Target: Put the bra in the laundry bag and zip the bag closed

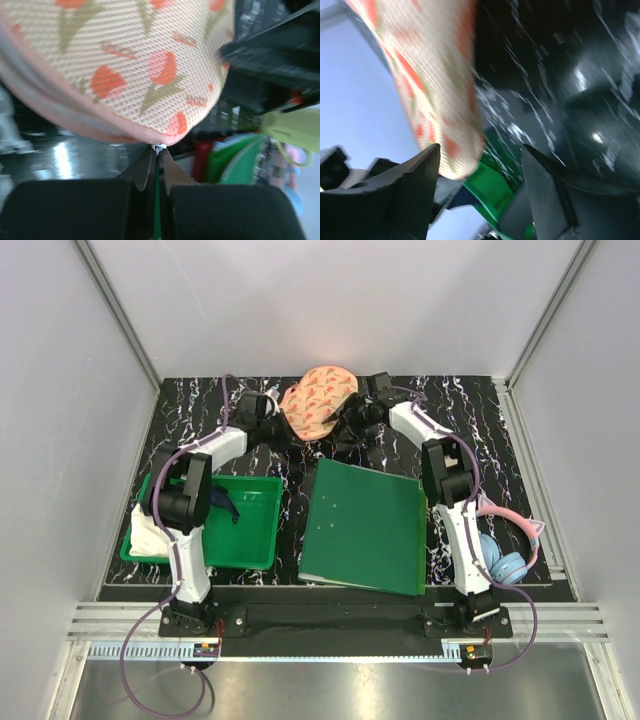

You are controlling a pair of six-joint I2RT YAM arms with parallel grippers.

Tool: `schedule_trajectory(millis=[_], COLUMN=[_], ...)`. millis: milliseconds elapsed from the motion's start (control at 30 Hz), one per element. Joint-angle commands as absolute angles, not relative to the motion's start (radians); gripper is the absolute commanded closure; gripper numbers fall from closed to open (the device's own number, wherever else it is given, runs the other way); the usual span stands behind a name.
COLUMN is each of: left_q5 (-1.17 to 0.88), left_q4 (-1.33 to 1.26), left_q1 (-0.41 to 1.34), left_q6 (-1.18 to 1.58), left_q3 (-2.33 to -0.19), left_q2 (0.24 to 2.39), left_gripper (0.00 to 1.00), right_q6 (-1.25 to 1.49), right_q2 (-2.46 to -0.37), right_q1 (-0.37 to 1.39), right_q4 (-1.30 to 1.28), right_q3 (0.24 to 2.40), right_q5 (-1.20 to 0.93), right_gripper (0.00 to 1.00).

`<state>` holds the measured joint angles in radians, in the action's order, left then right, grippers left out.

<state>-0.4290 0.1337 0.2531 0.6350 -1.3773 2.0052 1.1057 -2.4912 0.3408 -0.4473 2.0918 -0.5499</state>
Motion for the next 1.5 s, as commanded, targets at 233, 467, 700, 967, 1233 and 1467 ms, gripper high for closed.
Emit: schedule_trajectory(millis=[233,467,700,967,1233,1467], left_q5=[-0.564,-0.534,-0.396,-0.485,-0.606,-0.603], left_q4=[-0.032,0.082,0.359,0.376,0.149,0.087], left_q1=[0.363,0.387,0.27,0.213,0.311,0.402], left_q6=[0.793,0.766,0.548,0.498,0.751,0.836], left_q3=[-1.446,-1.52,-1.559,-1.586,-1.559,-1.529], left_q2=[2.011,2.059,2.086,2.095,2.068,2.06], left_gripper=[1.0,1.0,1.0,1.0,1.0,1.0], right_q6=[1.12,1.17,1.102,1.016,0.994,1.175], right_q2=[-2.24,-2.2,-2.229,-2.376,-2.155,-2.051], right_q1=[0.351,0.325,0.229,0.196,0.198,0.229], right_q4=[-0.327,-0.29,-0.272,-0.36,-0.448,-0.275], right_q3=[1.802,1.737,1.732,1.936,1.735,1.543], right_q5=[-0.552,-0.535,-0.71,-0.862,-0.577,-0.612], right_gripper=[0.25,0.86,1.0,0.94,0.17,0.0])
